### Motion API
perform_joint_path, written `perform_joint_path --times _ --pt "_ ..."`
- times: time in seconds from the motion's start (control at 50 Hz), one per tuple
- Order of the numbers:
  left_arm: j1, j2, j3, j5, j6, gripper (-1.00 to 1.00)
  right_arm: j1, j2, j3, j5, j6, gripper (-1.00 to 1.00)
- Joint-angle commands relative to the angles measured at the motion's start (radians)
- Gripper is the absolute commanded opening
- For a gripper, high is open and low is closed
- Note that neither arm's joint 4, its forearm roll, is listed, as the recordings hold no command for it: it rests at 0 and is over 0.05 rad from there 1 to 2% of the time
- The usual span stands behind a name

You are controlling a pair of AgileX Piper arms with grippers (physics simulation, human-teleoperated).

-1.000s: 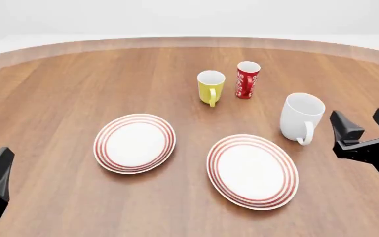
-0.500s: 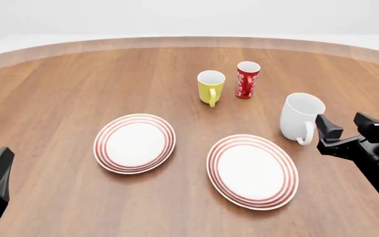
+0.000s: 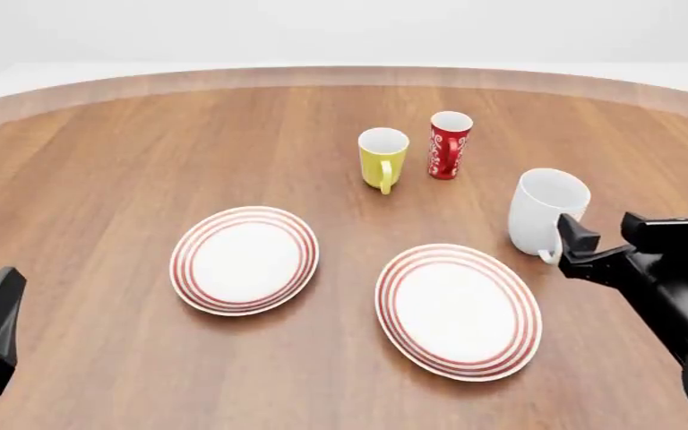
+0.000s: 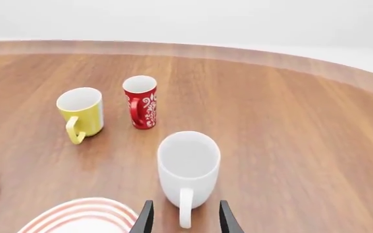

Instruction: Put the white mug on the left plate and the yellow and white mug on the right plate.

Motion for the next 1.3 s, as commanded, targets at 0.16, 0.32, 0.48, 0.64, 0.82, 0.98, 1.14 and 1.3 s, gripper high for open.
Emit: perform_joint_path --times 0.16,0.32,0.48,0.64,0.82,0.98,1.14,1.3 --pt "0.000 0.000 0.000 0.000 0.000 1.00 -0.005 0.151 -0.060 -0.058 0.010 1.00" --pt "0.000 0.000 0.000 0.000 0.000 1.00 -0.006 0.161 -0.067 -0.054 0.010 1.00" --pt "0.000 0.000 0.000 0.000 0.000 1.00 -0.005 0.196 -0.077 -0.054 0.020 1.00" --pt "0.000 0.000 0.000 0.000 0.000 1.00 -0.004 0.227 -0.086 -0.056 0.024 1.00" --pt "0.000 0.000 0.000 0.000 0.000 1.00 0.002 0.257 -0.102 -0.051 0.028 1.00" --pt "0.000 0.000 0.000 0.000 0.000 1.00 0.005 0.286 -0.118 -0.046 0.032 1.00" --pt "0.000 0.000 0.000 0.000 0.000 1.00 0.008 0.296 -0.123 -0.035 0.037 1.00" --pt "0.000 0.000 0.000 0.000 0.000 1.00 0.005 0.283 -0.109 -0.047 0.038 -1.00"
